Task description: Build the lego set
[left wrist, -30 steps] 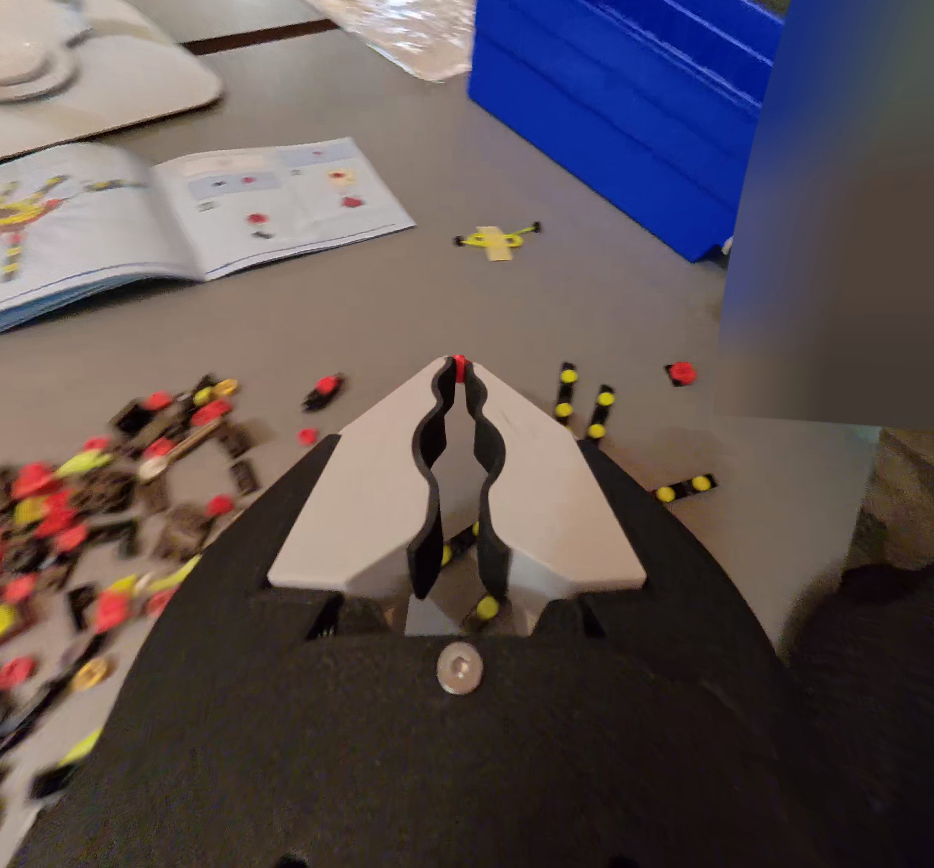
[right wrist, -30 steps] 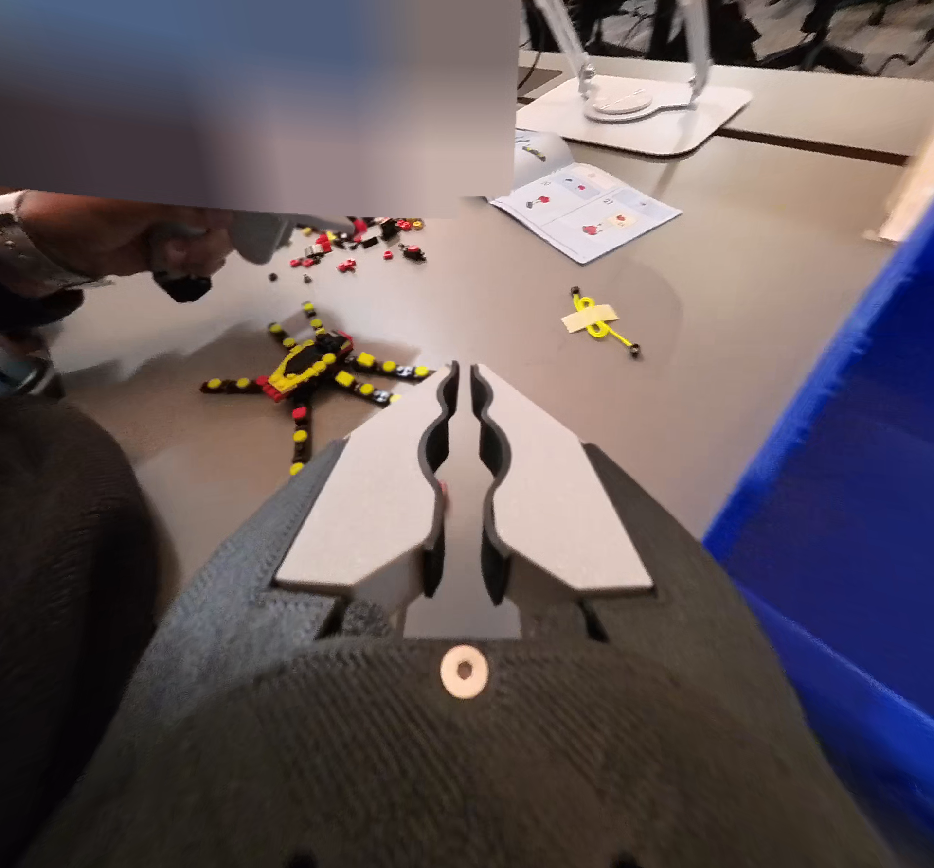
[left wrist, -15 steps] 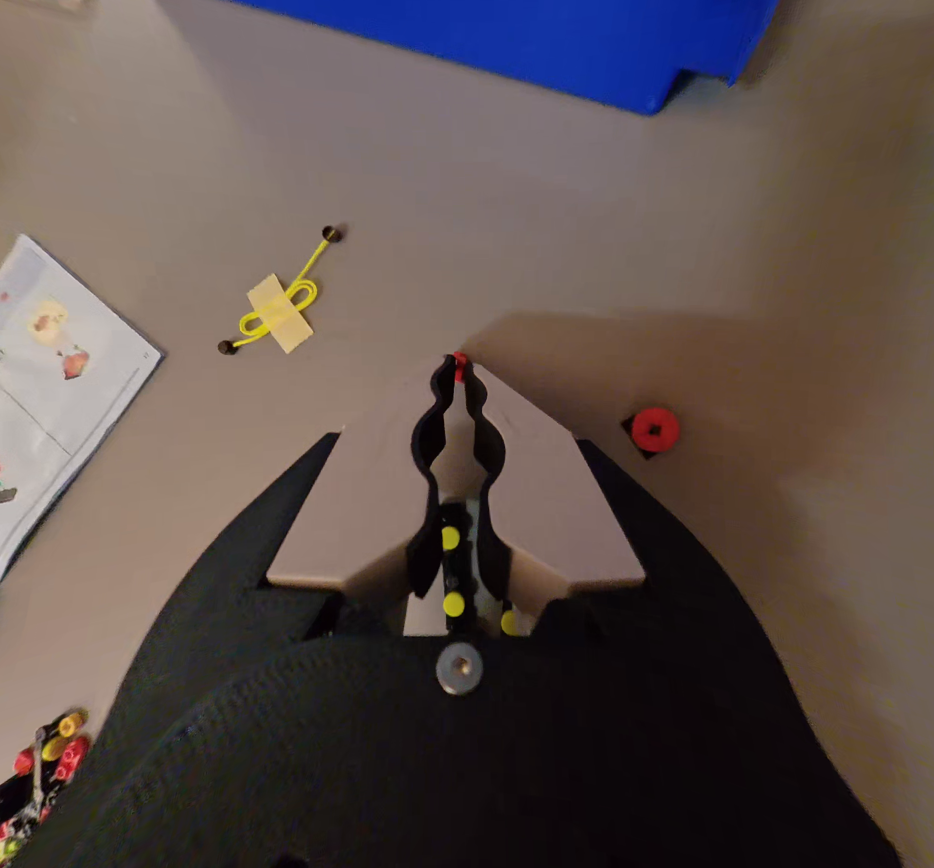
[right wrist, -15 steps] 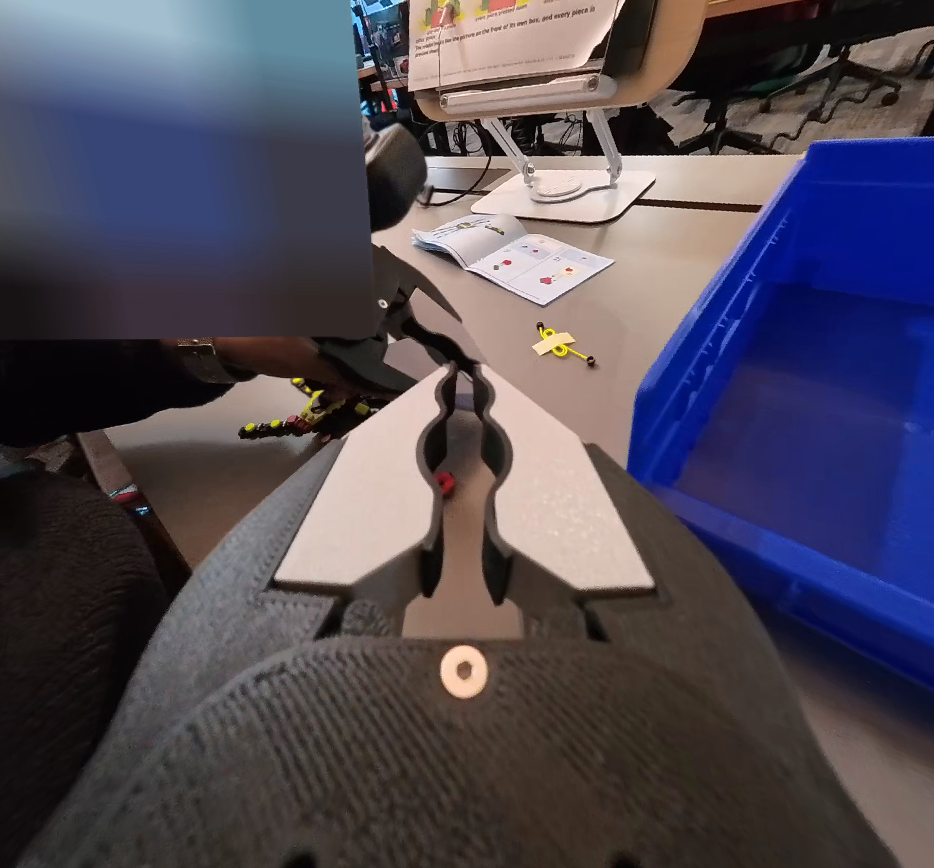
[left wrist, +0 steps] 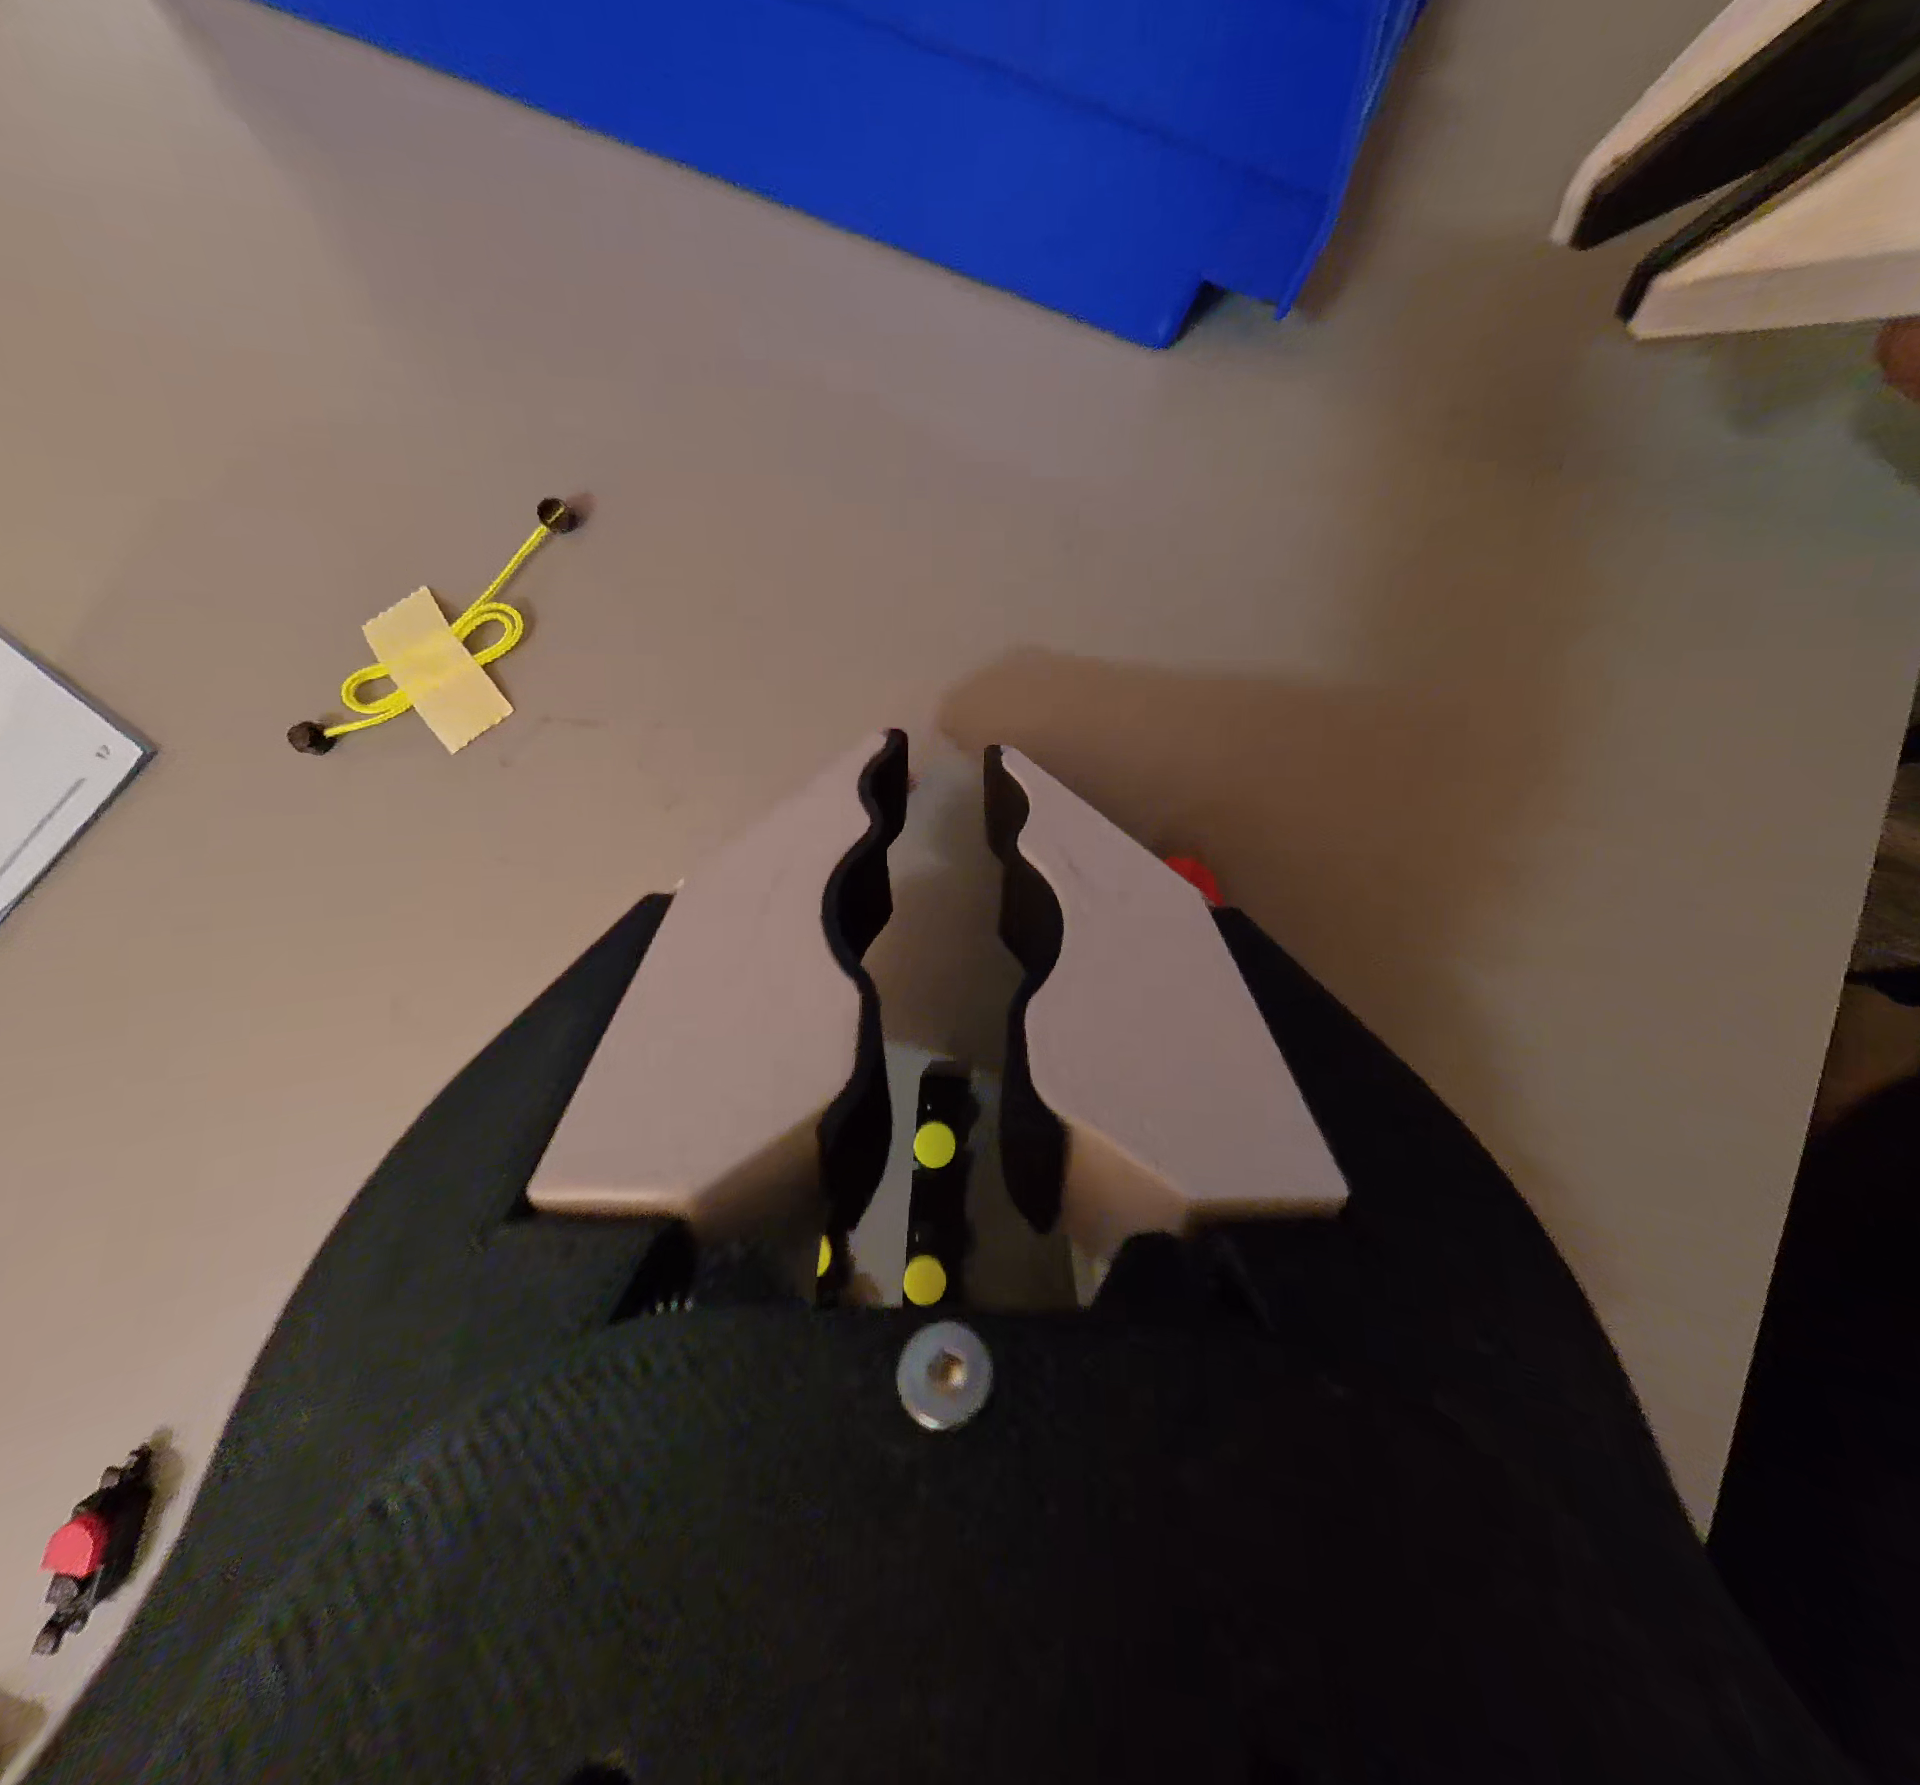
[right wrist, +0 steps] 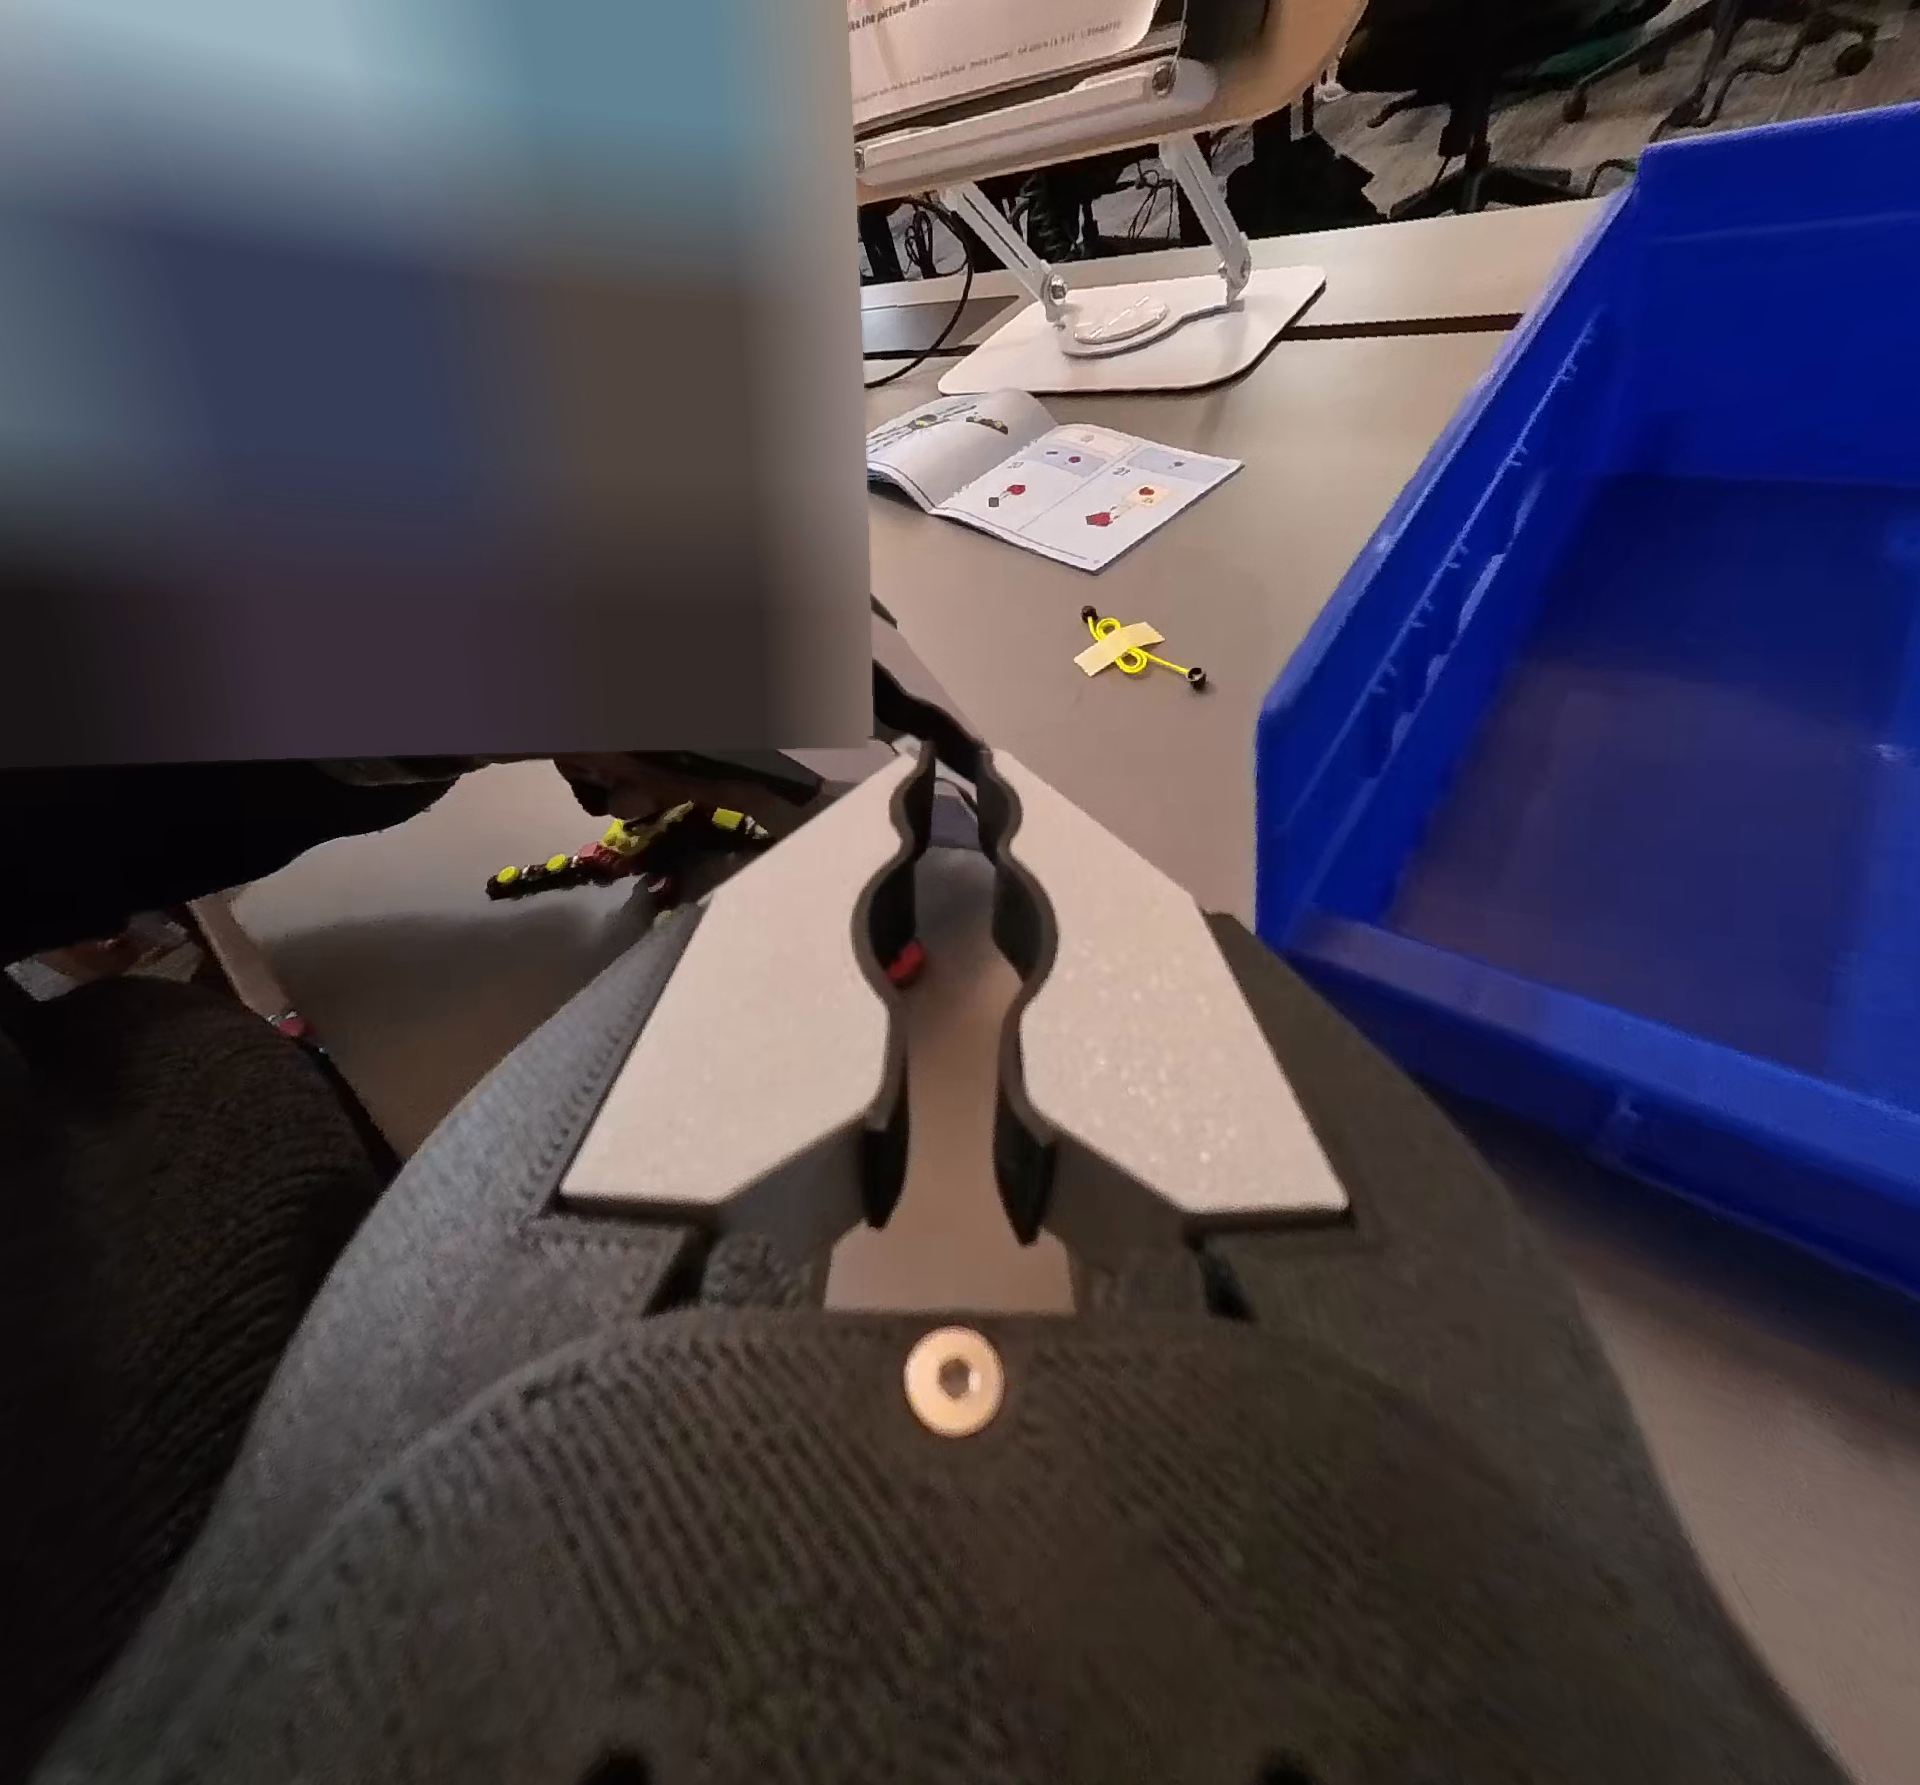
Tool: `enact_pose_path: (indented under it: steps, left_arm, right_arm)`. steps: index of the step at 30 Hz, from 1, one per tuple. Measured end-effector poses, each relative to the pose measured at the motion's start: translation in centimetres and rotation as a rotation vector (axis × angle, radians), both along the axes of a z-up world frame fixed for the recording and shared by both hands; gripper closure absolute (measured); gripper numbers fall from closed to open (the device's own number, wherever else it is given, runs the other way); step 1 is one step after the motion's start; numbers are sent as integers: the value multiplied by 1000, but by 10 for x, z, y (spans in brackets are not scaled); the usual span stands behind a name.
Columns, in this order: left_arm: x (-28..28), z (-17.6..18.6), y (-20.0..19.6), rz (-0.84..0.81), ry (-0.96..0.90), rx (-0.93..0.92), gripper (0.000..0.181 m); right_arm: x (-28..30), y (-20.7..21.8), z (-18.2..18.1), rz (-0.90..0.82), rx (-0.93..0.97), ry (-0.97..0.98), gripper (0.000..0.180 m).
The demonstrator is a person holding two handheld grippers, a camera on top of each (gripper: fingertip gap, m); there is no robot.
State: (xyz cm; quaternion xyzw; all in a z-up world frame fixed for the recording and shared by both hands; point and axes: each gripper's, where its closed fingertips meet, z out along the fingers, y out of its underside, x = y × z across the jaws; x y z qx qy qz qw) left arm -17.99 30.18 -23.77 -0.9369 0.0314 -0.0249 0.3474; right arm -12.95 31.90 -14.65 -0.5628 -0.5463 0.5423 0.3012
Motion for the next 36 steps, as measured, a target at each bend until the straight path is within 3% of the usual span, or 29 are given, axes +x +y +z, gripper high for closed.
enact_pose_path:
  steps: [6,14,17,20,26,33,36]
  left_arm:
    - [-15,25,-20,47,-60,82,166]
    - [-49,67,-83,189,-322,346,160]
    - [-67,82,-108,227,-298,452,163]
    - [-95,103,-146,347,-235,632,167]
    - [-121,88,-196,487,-380,682,166]
    - [-118,81,-195,469,-558,662,163]
    - [-113,79,-191,447,-546,649,163]
  right_arm:
    - [-1,-10,-14,42,115,-61,175]
    - [-22,-37,-53,99,356,-232,170]
    - [-39,-34,-67,45,413,-328,162]
    - [-58,-33,-68,11,423,-372,170]
    - [-74,-33,-91,22,374,-483,171]
    - [-80,-26,-96,18,385,-484,173]
    - [-79,-24,-97,23,340,-478,174]
